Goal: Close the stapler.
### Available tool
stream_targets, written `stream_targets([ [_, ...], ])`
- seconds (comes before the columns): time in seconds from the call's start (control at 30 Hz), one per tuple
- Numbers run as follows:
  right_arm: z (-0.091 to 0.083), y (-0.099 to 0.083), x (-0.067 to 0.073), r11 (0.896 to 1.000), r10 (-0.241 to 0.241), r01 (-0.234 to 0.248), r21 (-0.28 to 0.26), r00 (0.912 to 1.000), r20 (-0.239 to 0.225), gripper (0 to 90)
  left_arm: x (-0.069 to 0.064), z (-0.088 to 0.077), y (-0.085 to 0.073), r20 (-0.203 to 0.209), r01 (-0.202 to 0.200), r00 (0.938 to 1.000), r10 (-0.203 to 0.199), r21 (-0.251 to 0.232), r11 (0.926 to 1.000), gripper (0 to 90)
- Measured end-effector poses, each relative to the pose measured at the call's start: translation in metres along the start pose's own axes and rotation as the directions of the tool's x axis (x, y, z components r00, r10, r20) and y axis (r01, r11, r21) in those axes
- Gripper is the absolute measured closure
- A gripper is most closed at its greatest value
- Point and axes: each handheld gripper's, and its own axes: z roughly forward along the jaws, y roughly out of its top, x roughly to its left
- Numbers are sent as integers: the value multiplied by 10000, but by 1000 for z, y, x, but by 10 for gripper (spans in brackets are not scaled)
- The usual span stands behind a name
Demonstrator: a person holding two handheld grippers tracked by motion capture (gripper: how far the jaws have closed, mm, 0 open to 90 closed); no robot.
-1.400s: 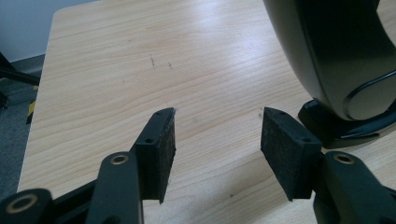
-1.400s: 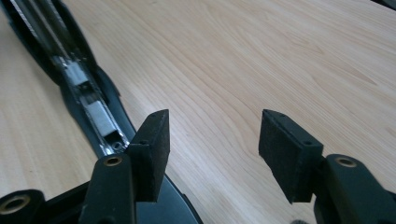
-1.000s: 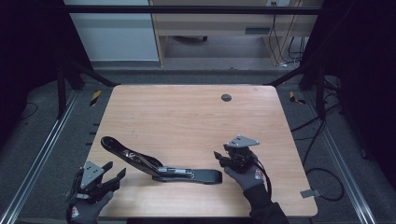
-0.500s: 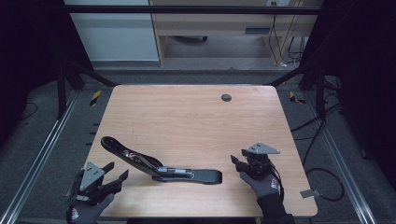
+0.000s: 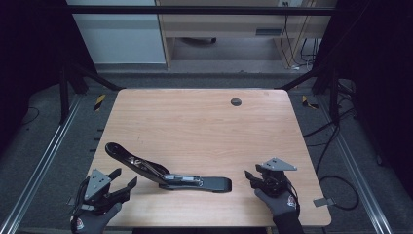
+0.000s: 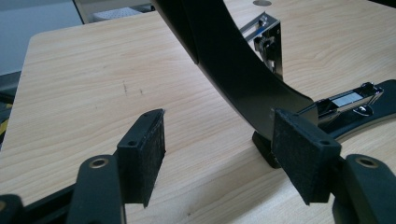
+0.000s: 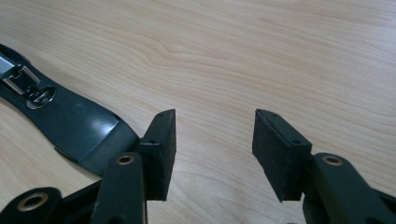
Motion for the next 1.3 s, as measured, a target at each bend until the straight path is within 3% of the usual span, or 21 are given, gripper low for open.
stream_targets([
  [0.6, 3, 0, 17, 9989, -402, 413, 212, 9979, -499, 529, 1, -4, 19, -55, 179, 9998, -183, -532, 9984, 338],
  [1.3, 6, -1, 35, 9965, -756, 783, 299, 9937, -832, 533, 12, -4, 42, -236, 191, 9995, -210, -813, 9965, 363],
])
